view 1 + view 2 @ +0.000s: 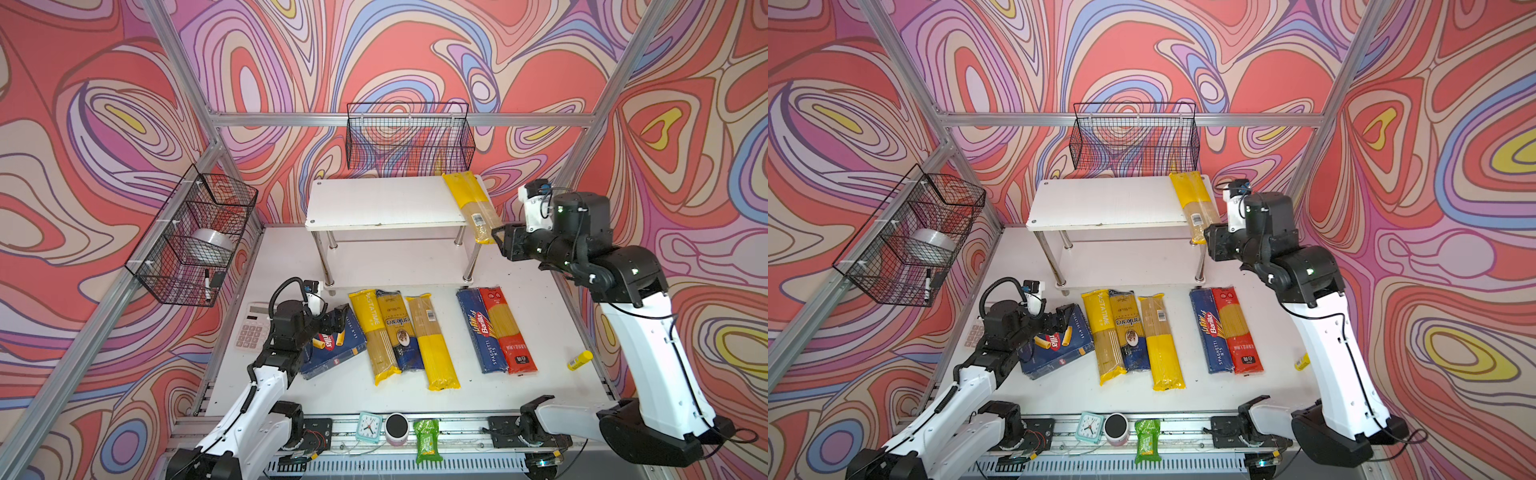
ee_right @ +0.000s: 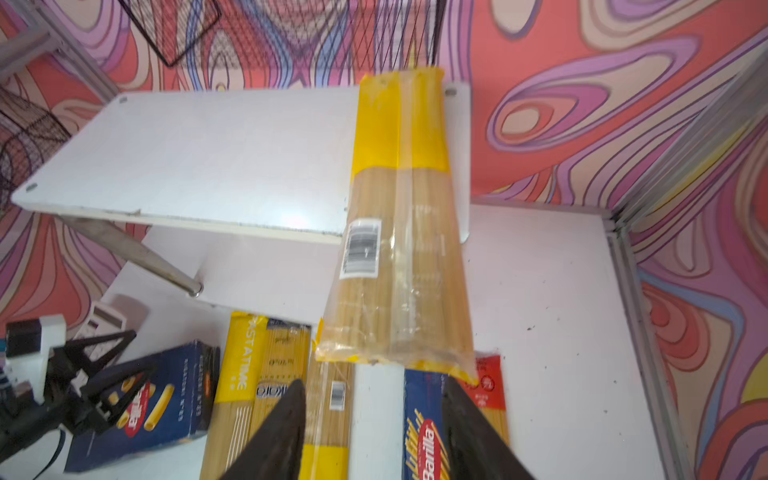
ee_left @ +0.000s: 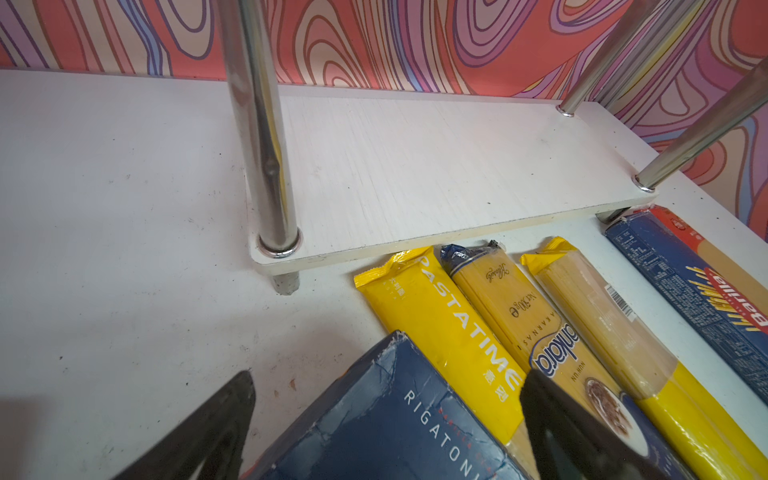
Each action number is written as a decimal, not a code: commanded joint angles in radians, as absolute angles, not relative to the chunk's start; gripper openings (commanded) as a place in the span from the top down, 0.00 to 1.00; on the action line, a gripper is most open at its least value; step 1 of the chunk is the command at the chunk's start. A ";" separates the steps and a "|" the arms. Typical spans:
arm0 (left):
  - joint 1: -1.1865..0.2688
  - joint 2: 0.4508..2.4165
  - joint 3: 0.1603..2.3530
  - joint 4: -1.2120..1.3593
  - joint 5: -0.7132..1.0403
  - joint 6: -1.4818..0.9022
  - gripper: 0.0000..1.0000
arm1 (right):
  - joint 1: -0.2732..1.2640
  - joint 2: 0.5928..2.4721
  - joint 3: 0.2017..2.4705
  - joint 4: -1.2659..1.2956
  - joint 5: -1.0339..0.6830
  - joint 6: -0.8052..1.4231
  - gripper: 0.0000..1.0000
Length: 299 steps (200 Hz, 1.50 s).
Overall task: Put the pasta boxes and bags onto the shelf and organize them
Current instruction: 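Open the right gripper and release the bag lying on the shelf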
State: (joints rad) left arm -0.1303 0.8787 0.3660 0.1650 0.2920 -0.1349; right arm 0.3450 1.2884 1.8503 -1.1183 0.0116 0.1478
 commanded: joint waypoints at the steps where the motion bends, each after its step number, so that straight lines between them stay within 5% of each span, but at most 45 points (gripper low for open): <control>1: -0.132 0.867 0.368 0.170 0.300 -0.130 0.00 | 0.339 1.260 1.790 -1.120 -0.099 0.151 0.47; 299: -0.132 0.856 0.362 0.173 0.291 -0.133 0.00 | 0.339 1.426 1.823 -0.915 -0.312 0.149 0.44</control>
State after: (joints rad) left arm -0.1303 0.8757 0.3660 0.1642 0.2913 -0.1349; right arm 0.3447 1.4139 1.7996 -1.0096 -0.2867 0.1703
